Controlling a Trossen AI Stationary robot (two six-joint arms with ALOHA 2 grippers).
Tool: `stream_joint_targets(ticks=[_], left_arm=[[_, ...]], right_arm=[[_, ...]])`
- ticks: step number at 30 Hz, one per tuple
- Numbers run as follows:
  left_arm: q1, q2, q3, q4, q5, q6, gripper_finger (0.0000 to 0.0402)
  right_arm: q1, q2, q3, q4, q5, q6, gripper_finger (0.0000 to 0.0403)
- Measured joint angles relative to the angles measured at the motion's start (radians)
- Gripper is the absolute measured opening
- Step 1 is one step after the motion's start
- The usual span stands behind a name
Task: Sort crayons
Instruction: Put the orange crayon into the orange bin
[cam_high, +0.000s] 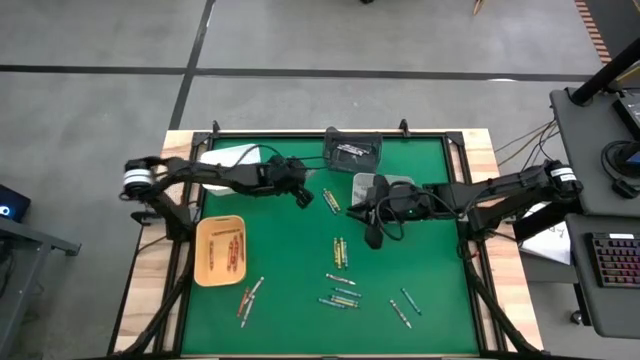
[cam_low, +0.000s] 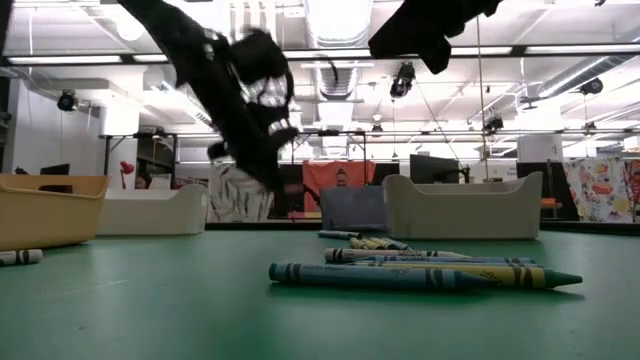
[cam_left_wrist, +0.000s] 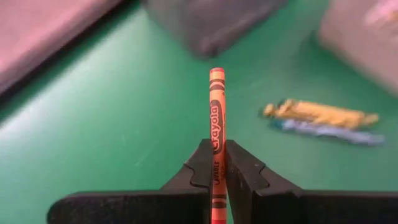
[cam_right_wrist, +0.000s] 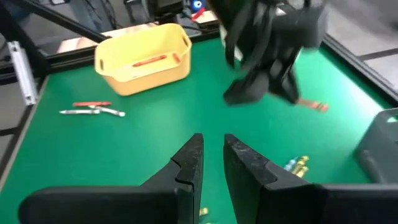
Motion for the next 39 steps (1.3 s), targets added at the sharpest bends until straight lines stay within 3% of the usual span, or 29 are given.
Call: stream_joint_targets(ticks=[5, 9, 14, 18, 20, 24, 29, 34, 39], left_arm=[[-0.099, -0.183, 0.001, -0.065, 0.003, -0.017, 0.0001], [-0.237, -0.321, 0.002, -0.161, 0.067, -0.073, 0.0], [-0.459, -0.443, 0.002, -0.302, 0.073, -0.257, 0.0], [-0.63, -0.501, 0.019, -0.455, -0.025, -0.495, 0.0], [-0.703, -0.508, 0.029, -0.593, -0.081, -0.676, 0.0], [-0.842, -0.489, 0.043, -0.822, -0.096, -0.996, 0.0], [-0.954, -0.431, 0.043, -1.054, -0.026, -1.277, 0.0], [-1.002, -0.356, 0.043, -1.202, 0.072, -1.418, 0.0], [-1.002, -0.28, 0.043, -1.263, 0.142, -1.443, 0.0]], right_arm=[[0.037, 0.001, -0.012, -0.001, 0.0, 0.032, 0.0052], [0.04, 0.001, -0.025, 0.0, 0.008, 0.059, 0.0052], [0.04, 0.001, -0.051, 0.0, 0.009, 0.091, 0.0052], [0.04, 0.001, -0.078, -0.001, 0.009, 0.139, 0.0052], [0.04, 0.001, -0.082, -0.001, 0.009, 0.149, 0.0052], [0.056, 0.001, -0.082, 0.009, 0.009, 0.158, 0.0052], [0.08, 0.001, -0.082, 0.008, 0.009, 0.157, 0.0052], [0.103, 0.001, -0.082, 0.008, 0.008, 0.154, 0.0052], [0.107, 0.001, -0.082, 0.008, 0.01, 0.153, 0.0052]])
